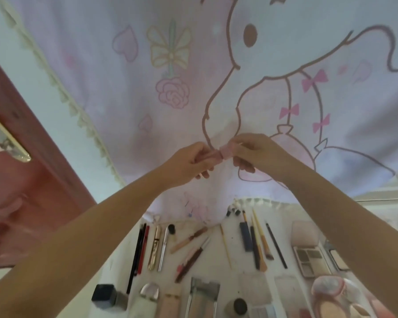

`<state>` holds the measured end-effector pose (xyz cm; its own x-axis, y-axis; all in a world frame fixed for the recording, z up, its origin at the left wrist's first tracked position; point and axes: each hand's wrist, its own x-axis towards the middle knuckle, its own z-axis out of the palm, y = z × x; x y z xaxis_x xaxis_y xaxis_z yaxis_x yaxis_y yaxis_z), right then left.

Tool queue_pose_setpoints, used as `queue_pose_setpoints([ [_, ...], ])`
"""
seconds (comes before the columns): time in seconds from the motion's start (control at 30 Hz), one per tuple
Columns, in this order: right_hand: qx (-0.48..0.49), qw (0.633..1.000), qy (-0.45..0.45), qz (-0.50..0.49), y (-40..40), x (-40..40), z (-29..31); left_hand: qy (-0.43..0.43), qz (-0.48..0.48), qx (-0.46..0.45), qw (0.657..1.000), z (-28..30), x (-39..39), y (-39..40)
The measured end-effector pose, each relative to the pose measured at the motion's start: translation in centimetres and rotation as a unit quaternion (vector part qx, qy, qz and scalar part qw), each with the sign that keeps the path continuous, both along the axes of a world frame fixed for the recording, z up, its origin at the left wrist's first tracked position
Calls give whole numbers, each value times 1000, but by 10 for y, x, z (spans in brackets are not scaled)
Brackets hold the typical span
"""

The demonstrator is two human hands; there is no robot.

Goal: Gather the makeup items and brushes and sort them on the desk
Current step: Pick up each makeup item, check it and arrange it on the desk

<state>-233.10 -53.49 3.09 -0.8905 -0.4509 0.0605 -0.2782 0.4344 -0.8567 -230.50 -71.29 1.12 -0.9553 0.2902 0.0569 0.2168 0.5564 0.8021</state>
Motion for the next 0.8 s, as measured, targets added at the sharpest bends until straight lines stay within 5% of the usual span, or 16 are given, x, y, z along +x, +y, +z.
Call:
queue_pose_setpoints([
  [0.13,41,991,106,69,0,5,-24,-91,-22,44,995,-9,13,-14],
  [0.23,-18,994,-7,106,-3,7,-30,-116,-21,38,992,-18,18,-19],
  [0.33,-56,970,-222,85,-11,11,-28,2,13,-61,998,-31,20,-20],
  [0.47,-30,983,-162,79,-21,11,-35,145,23,-129,981,-36,23,-22],
  [0.57,19,994,-18,104,-19,8,-40,78,45,-103,991,-34,28,-25],
  [0.67,2,990,46,130,-17,7,-46,-78,51,11,996,-31,34,-29],
  [0.8,-18,982,-124,143,-23,7,-45,-69,71,-22,995,-31,37,-30],
])
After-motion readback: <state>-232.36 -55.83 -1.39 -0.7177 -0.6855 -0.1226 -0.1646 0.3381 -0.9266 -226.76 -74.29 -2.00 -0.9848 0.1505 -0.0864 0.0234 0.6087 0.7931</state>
